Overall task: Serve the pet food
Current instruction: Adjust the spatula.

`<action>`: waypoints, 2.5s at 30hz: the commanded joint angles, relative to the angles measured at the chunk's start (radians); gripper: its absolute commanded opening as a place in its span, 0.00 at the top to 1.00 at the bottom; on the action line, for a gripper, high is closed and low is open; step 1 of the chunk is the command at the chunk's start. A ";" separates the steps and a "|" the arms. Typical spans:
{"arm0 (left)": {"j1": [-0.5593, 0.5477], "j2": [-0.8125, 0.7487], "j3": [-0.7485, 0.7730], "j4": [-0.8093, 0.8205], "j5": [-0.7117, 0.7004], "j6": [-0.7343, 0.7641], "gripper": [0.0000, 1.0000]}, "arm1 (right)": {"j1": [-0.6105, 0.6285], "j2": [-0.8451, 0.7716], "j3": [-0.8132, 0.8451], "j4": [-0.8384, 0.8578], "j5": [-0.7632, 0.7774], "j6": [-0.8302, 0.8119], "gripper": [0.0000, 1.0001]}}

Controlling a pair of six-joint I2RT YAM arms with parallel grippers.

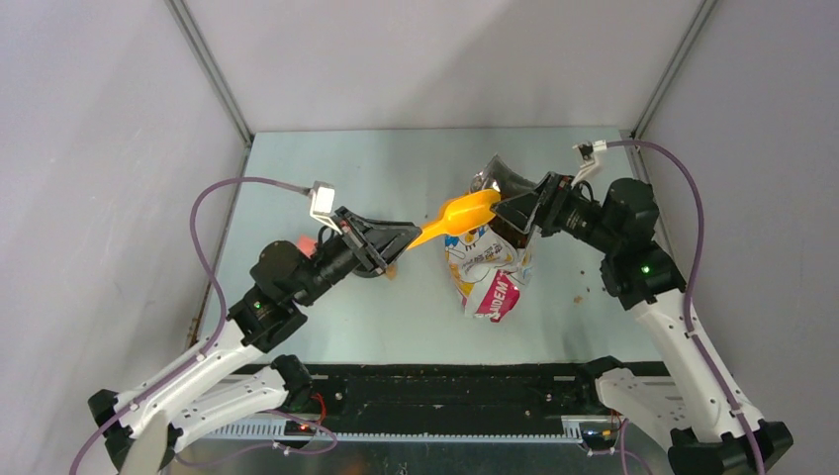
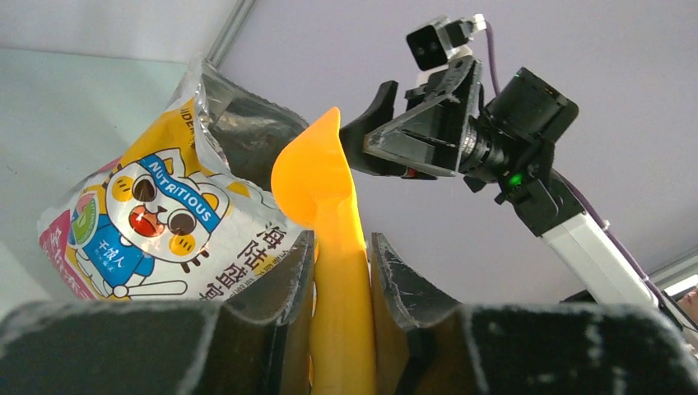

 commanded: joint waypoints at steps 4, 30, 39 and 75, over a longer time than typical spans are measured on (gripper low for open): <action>-0.001 0.001 0.037 0.036 0.016 -0.027 1.00 | -0.019 -0.015 0.010 0.067 -0.003 -0.049 0.19; 0.016 0.053 0.157 -0.227 0.301 -0.007 0.49 | -0.032 0.084 0.068 0.226 -0.332 0.059 1.00; 0.018 -0.002 0.136 -0.277 0.274 0.019 0.40 | -0.054 0.106 0.082 0.198 -0.329 0.107 1.00; 0.046 -0.001 0.009 -0.011 0.219 -0.152 1.00 | -0.024 0.124 0.081 0.138 -0.337 0.065 1.00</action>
